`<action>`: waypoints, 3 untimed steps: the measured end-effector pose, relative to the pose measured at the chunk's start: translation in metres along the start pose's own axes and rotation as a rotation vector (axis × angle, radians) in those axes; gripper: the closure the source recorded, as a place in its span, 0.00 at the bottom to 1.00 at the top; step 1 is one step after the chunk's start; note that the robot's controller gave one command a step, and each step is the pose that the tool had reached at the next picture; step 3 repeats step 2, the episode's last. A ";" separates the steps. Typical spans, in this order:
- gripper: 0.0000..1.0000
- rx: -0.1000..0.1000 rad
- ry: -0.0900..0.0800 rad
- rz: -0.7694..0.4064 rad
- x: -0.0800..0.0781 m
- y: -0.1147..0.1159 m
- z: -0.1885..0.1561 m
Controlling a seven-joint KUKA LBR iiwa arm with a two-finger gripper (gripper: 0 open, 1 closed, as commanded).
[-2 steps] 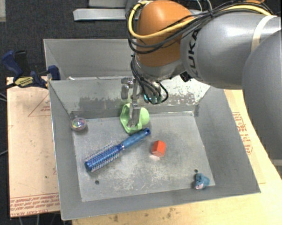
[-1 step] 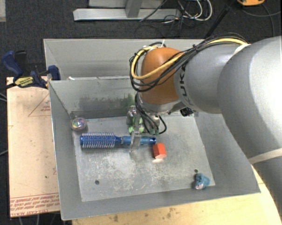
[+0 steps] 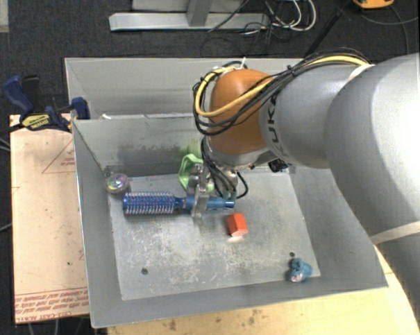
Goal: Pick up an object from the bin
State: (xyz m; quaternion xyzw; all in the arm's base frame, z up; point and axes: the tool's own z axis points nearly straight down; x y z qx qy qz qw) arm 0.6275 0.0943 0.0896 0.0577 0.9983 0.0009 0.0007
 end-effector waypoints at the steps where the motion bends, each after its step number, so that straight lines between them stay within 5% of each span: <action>1: 1.00 0.001 -0.003 -0.024 0.058 -0.026 -0.110; 2: 1.00 0.001 -0.005 -0.422 0.093 -0.044 -0.245; 3: 1.00 0.001 -0.005 -0.422 0.093 -0.044 -0.245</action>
Offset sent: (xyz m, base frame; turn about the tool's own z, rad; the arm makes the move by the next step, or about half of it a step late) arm -0.0608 -0.0197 0.1062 -0.0249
